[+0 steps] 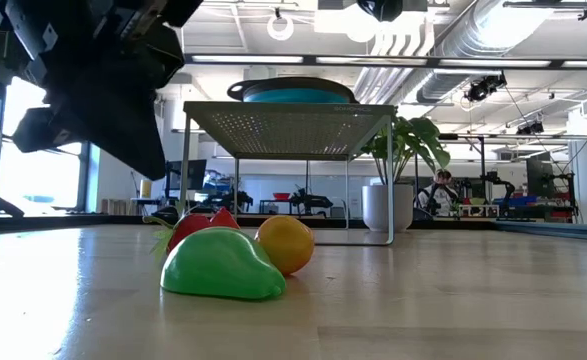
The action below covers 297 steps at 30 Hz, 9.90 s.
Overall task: Pick & Place Fruit
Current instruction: Put the orange peach in the blue bowl on the shelf, then put the red strawberry in the blue bowl on the shelf
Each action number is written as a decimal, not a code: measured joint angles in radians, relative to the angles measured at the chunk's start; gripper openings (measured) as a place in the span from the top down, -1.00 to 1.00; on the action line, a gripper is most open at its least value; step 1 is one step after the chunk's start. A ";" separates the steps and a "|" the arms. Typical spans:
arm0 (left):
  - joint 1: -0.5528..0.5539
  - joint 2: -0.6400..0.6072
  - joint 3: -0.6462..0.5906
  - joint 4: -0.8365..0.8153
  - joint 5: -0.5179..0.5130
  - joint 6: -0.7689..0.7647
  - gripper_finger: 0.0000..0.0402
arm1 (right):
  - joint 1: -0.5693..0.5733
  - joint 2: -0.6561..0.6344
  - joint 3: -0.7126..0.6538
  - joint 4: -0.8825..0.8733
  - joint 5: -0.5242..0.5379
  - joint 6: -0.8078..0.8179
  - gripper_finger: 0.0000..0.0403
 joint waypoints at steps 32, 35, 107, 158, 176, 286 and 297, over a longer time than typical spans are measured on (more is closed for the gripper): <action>0.140 0.009 0.000 -0.042 0.109 0.139 0.52 | 0.000 0.000 0.000 0.000 0.009 -0.045 -0.24; 0.149 0.010 0.000 -0.061 0.109 0.139 0.25 | 0.000 0.000 0.000 0.000 0.009 -0.045 -0.24; 0.157 0.253 0.179 -0.045 0.107 0.027 -0.53 | 0.001 0.000 -0.001 -0.037 0.005 -0.041 -0.24; 0.157 0.254 0.177 -0.042 0.181 0.081 0.29 | 0.001 0.000 0.000 -0.045 0.005 -0.041 -0.24; 0.129 0.076 0.175 -0.121 0.081 0.202 0.29 | 0.001 0.000 0.000 -0.051 -0.026 0.011 -0.24; 0.852 -0.339 0.175 0.118 0.171 0.994 -0.07 | 0.000 -0.067 0.000 -0.047 -0.074 0.104 -0.24; 0.611 -0.495 0.177 -0.022 0.179 0.988 0.30 | 0.000 -0.067 0.000 -0.045 -0.074 0.104 -0.24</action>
